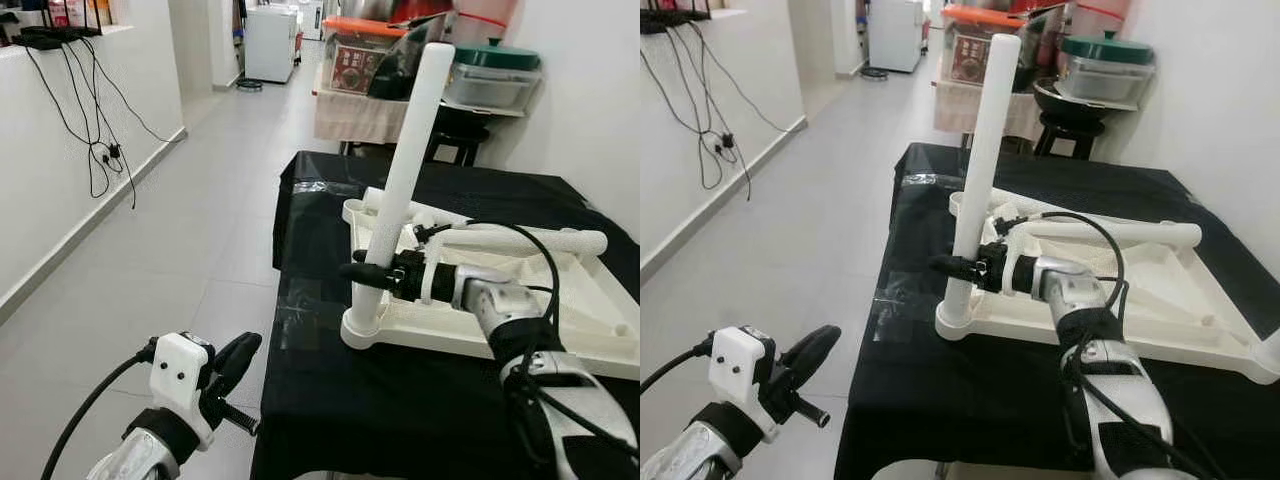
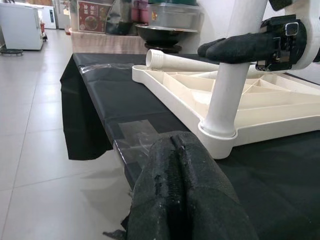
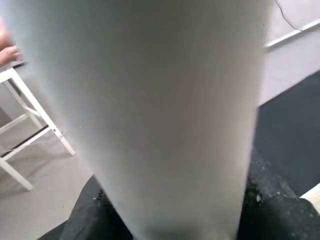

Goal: Building children table

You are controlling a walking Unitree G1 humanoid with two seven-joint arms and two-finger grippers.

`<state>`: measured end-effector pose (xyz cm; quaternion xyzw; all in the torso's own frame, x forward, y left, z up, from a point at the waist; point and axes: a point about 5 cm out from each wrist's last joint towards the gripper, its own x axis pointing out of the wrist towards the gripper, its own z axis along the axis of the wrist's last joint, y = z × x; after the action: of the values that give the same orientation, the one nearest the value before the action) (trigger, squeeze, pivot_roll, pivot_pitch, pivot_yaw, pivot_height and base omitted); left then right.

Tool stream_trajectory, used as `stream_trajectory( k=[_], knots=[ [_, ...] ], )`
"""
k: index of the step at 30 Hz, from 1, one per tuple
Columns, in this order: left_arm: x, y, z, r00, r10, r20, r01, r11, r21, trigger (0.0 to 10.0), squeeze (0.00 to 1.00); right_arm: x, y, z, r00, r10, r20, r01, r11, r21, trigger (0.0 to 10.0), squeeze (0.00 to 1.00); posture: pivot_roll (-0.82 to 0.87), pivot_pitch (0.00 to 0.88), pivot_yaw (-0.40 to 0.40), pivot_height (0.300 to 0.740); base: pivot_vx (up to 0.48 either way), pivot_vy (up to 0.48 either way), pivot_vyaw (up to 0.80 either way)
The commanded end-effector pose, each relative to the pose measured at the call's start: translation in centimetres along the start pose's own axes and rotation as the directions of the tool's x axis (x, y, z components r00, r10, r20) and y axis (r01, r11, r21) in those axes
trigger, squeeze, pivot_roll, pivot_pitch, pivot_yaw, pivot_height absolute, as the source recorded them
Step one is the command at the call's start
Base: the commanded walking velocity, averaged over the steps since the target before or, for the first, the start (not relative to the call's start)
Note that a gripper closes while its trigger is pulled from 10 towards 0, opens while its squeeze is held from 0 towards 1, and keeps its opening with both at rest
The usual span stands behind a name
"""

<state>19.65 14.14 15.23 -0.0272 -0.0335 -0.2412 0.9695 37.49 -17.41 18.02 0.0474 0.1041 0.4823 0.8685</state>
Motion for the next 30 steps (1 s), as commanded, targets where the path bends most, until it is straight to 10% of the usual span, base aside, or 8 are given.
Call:
stream_trajectory(
  k=[1, 10, 13, 23, 24, 27, 28, 30],
  knots=[
    [0.0, -0.4, 0.0, 1.000, -0.009, 0.002, 0.009, 1.000, -0.003, 10.0, 0.00, -0.3, -0.3, 0.3, 0.998, -0.010, 0.054, 0.009, 1.000, 0.016, 0.0, 0.00, 0.06, 0.000, -0.110, 0.740, 0.000, 0.000, 0.00],
    [-0.1, -0.5, 0.2, 1.000, -0.009, 0.005, 0.009, 1.000, -0.005, 10.0, 0.00, -1.1, -0.7, -0.8, 0.967, -0.222, 0.125, 0.227, 0.973, -0.035, 0.0, 0.00, 0.04, 0.000, -0.109, 0.740, 0.000, 0.000, 0.00],
    [-0.4, 0.1, 0.5, 1.000, -0.008, 0.004, 0.008, 1.000, -0.003, 10.0, 0.00, -1.2, 3.7, -4.8, 0.455, -0.882, 0.122, 0.881, 0.466, 0.088, 0.0, 0.00, 0.01, 0.000, -0.089, 0.740, 0.000, 0.000, 0.00],
    [-0.1, 0.2, 0.3, 1.000, -0.009, 0.000, 0.009, 1.000, 0.001, 10.0, 0.00, 2.2, 6.1, -5.3, 0.665, -0.731, 0.151, 0.745, 0.664, -0.066, 0.0, 0.00, 0.02, 0.000, -0.094, 0.740, 0.000, 0.000, 0.00],
    [-0.1, 0.2, 0.3, 1.000, -0.004, 0.002, 0.004, 1.000, 0.001, 10.0, 0.00, 2.3, 6.1, -5.4, 0.669, -0.729, 0.142, 0.742, 0.664, -0.088, 10.0, 0.00, 0.02, 0.000, -0.093, 0.740, 0.000, 0.000, 0.00],
    [-0.1, 0.3, 0.2, 1.000, 0.000, 0.005, 0.000, 1.000, 0.003, 10.0, 0.00, 2.6, 6.3, -5.4, 0.696, -0.705, 0.137, 0.718, 0.689, -0.098, 10.0, 0.02, 0.01, 0.000, -0.094, 0.740, 0.000, 0.000, 0.00],
    [0.0, 0.3, 0.2, 1.000, -0.001, 0.006, 0.001, 1.000, 0.003, 10.0, 0.00, 2.7, 6.3, -5.4, 0.729, -0.673, 0.127, 0.684, 0.726, -0.071, 10.0, 1.00, 0.01, 0.000, -0.093, 0.740, 0.000, 0.000, 0.00],
    [0.0, 0.3, 0.2, 1.000, -0.003, 0.005, 0.003, 1.000, 0.003, 10.0, 0.00, 2.8, 6.8, -5.2, 0.736, -0.668, 0.115, 0.674, 0.738, -0.030, 10.0, 1.00, 0.01, 0.000, -0.092, 0.740, 0.000, 0.000, 0.00]
  ],
)
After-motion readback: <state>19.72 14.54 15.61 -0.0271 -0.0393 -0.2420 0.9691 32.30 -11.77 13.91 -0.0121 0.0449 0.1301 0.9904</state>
